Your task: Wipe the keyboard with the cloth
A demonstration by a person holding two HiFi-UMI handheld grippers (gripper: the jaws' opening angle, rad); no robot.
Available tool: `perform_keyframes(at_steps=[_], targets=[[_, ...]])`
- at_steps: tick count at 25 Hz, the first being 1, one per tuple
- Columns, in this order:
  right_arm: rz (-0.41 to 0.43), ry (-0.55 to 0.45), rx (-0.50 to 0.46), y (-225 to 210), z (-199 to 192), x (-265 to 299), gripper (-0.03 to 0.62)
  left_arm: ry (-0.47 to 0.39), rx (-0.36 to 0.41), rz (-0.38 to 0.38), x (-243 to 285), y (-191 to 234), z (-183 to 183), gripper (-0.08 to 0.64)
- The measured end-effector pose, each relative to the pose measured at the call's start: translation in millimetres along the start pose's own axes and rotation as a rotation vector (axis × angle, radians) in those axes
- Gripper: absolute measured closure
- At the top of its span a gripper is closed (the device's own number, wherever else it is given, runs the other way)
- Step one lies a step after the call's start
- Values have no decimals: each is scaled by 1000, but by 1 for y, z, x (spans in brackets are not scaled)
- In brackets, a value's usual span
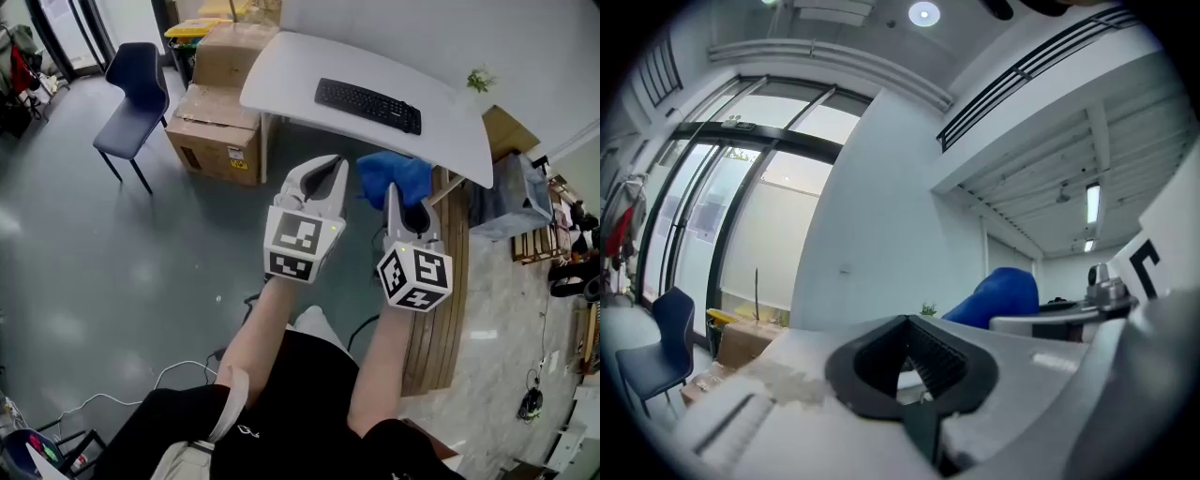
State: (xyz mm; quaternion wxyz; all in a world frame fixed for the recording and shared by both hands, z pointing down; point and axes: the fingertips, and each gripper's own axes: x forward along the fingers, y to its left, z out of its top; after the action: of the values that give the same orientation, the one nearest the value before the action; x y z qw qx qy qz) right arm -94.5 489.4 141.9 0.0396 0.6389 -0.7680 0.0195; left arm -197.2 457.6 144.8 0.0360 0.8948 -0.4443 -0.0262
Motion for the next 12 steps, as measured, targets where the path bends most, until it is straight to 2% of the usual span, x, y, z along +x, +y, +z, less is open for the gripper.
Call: perform_keyframes(at_steps=[7,12], targets=[[-32,9,18,-30,-5,18,509,19,1,-29,31,-7,-9,564],[-23,3,38,-51,-9,58,509,29,19,-13,69,11,-14,564]])
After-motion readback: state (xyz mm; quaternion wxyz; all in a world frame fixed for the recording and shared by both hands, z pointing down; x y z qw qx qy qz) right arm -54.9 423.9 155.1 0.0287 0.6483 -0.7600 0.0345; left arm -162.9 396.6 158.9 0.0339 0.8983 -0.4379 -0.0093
